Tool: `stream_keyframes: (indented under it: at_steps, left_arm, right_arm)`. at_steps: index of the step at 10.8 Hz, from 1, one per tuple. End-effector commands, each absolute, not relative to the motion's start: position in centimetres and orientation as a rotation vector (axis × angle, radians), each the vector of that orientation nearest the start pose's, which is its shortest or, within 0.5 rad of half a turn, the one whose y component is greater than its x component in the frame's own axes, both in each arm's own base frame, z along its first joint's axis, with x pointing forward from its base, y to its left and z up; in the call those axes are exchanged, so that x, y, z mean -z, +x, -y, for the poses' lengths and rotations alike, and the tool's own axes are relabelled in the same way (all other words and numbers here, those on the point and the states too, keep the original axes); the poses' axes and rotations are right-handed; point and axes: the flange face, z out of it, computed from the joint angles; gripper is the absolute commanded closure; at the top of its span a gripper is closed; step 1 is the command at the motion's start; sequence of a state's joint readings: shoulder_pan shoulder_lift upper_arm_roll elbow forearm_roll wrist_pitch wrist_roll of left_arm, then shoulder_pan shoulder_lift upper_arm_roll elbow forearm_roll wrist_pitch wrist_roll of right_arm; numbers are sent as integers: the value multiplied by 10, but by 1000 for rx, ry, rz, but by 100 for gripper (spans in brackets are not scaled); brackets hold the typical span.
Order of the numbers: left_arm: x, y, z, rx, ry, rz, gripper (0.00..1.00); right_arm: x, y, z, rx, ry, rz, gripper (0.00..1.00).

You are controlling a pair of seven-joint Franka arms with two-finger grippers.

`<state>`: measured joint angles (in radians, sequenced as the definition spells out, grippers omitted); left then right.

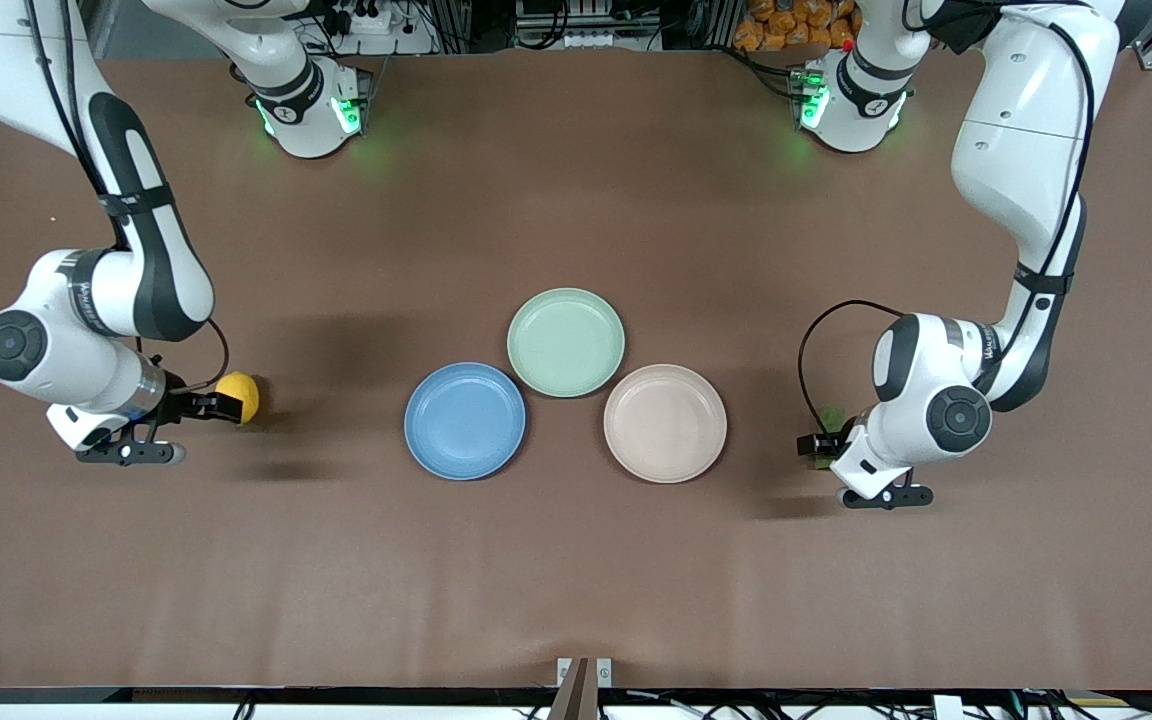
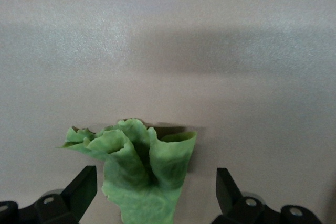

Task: Place lemon and lettuce in plates
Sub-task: 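Lower the right gripper over the lemon while the left gripper lowers onto lettuce, then close the right gripper on the lemon while the left gripper grasps the lettuce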

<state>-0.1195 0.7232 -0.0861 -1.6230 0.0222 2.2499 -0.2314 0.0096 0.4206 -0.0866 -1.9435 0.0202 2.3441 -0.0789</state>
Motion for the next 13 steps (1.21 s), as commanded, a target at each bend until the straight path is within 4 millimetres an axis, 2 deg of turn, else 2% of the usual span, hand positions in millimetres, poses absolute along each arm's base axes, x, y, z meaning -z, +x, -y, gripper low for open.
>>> stream_keyframes:
  at_steps: [1, 4, 5, 6, 7, 10, 12, 13]
  left_arm:
    - [-189, 664, 129, -142, -3133, 68, 0]
    - [-178, 659, 132, -162, -3112, 31, 0]
    - [-179, 659, 132, -159, -3111, 32, 52]
    - [-179, 659, 133, -161, -3110, 25, 95]
    - [-179, 659, 133, -161, -3110, 25, 100]
    - [-181, 659, 133, -159, -3110, 25, 100]
    - [-187, 659, 129, -154, -3110, 36, 100]
    - [-196, 658, 124, -140, -3113, 48, 100]
  right_arm:
    - [-260, 596, 53, 9, -3147, 10, 0]
    - [-240, 585, 55, 47, -3149, -7, 0]
    - [-234, 580, 58, 59, -3150, -12, 0]
    - [-226, 575, 59, 80, -3153, -16, 0]
    - [-220, 572, 58, 97, -3155, -14, 0]
    - [-198, 564, 58, 126, -3160, -16, 0]
    - [-182, 562, 57, 138, -3164, -18, 0]
    - [-177, 562, 55, 138, -3165, -20, 0]
